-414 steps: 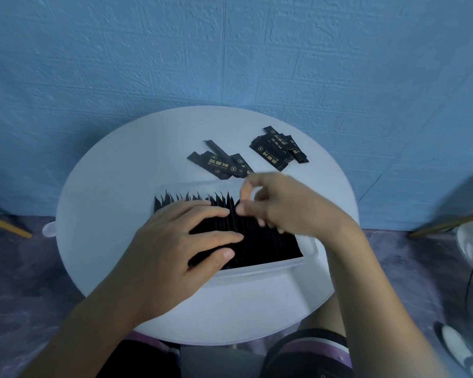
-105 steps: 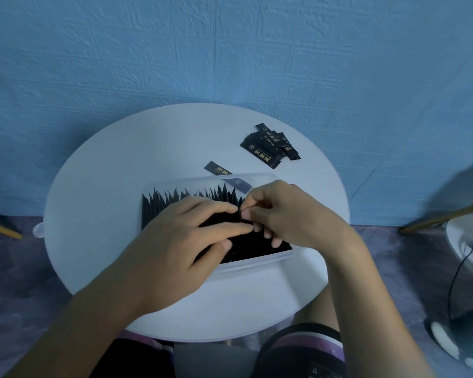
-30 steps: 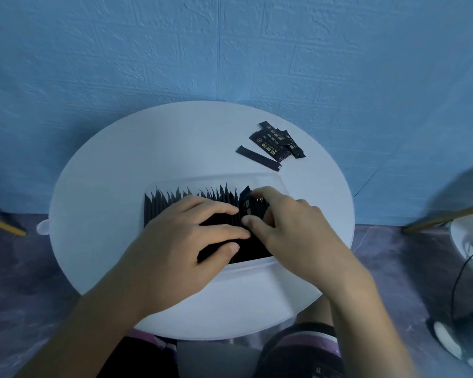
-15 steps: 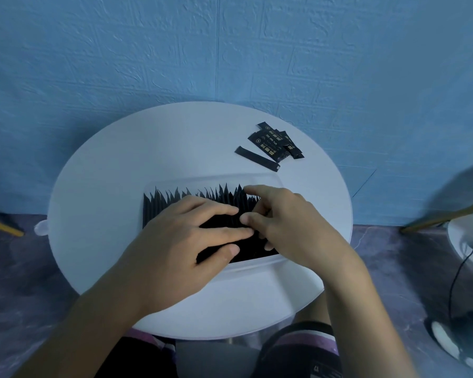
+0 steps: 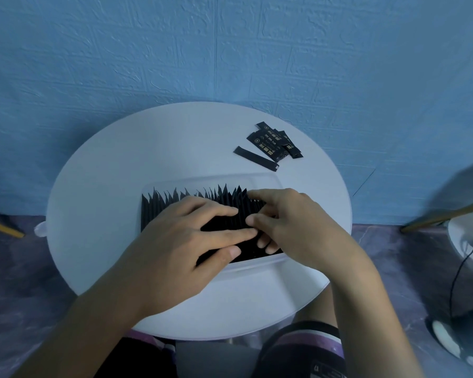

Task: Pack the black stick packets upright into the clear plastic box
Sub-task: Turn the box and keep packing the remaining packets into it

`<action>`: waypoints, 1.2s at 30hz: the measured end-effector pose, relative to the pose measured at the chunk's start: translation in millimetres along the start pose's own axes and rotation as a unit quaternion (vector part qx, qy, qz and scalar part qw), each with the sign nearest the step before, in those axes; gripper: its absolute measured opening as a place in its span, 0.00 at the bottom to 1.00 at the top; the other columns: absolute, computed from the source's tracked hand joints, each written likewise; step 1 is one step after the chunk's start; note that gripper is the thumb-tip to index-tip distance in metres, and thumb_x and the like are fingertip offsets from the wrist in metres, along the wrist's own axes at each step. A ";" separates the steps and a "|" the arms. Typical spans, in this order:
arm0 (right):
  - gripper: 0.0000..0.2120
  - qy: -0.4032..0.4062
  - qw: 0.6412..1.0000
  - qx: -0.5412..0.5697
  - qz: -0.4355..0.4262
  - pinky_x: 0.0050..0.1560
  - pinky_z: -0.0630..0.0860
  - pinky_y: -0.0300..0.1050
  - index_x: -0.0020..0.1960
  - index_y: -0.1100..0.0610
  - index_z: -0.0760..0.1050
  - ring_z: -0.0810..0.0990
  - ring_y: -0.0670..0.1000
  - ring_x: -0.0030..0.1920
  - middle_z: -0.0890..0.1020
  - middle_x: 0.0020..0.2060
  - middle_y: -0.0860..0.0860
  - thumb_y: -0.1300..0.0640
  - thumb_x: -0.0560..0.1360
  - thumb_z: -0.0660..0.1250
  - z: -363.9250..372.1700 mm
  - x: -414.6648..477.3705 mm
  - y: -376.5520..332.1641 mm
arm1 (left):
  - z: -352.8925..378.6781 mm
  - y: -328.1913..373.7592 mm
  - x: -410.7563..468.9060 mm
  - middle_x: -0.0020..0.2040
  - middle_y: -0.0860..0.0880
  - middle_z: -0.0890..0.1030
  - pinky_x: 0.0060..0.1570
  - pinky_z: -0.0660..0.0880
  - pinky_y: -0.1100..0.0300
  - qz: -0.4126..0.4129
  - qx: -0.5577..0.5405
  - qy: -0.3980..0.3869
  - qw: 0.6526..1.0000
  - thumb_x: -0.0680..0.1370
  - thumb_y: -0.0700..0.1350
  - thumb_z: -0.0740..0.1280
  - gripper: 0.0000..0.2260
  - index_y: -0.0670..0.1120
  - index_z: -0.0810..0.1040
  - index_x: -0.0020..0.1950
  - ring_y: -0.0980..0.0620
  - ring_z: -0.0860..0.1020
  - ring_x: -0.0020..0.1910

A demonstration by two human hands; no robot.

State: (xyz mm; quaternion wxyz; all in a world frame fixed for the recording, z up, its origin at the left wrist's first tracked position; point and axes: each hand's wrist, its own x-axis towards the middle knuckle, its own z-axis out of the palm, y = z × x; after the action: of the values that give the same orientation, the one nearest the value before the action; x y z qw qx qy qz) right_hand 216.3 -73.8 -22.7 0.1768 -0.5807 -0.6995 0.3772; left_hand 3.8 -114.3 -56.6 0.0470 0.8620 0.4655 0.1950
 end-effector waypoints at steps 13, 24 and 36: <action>0.09 -0.014 0.999 -0.035 -0.007 0.32 0.75 0.35 0.59 0.48 0.79 0.81 0.45 0.28 0.85 0.35 0.48 0.54 0.79 0.69 -8.4 12.1 -3.8 | 2.6 3.6 -1.2 0.73 0.57 0.72 0.71 0.65 0.51 0.015 0.020 -0.013 1.000 0.84 0.64 0.51 0.23 0.58 0.75 0.72 0.50 0.69 0.70; 0.07 0.162 0.984 -0.013 -0.074 0.36 0.79 0.46 0.43 0.50 0.83 0.81 0.47 0.34 0.85 0.39 0.47 0.56 0.76 0.67 -53.7 114.9 21.3 | 2.7 0.4 -1.6 0.73 0.59 0.72 0.71 0.67 0.51 0.002 0.010 -0.018 1.000 0.81 0.67 0.59 0.21 0.62 0.76 0.70 0.53 0.69 0.71; 0.13 0.066 0.981 -0.183 0.012 0.47 0.69 0.44 0.57 0.51 0.77 0.77 0.54 0.50 0.80 0.47 0.48 0.56 0.73 0.72 -38.1 169.2 55.2 | -1.4 -4.3 6.3 0.72 0.63 0.72 0.71 0.64 0.56 -0.001 -0.027 -0.020 0.999 0.81 0.68 0.57 0.20 0.65 0.78 0.68 0.58 0.68 0.71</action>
State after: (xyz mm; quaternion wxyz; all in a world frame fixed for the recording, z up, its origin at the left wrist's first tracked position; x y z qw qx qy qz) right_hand 235.4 100.8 -70.6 0.1089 -0.6354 -0.7363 0.2057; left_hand 3.0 -106.8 -54.7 0.0799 0.8636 0.4601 0.1899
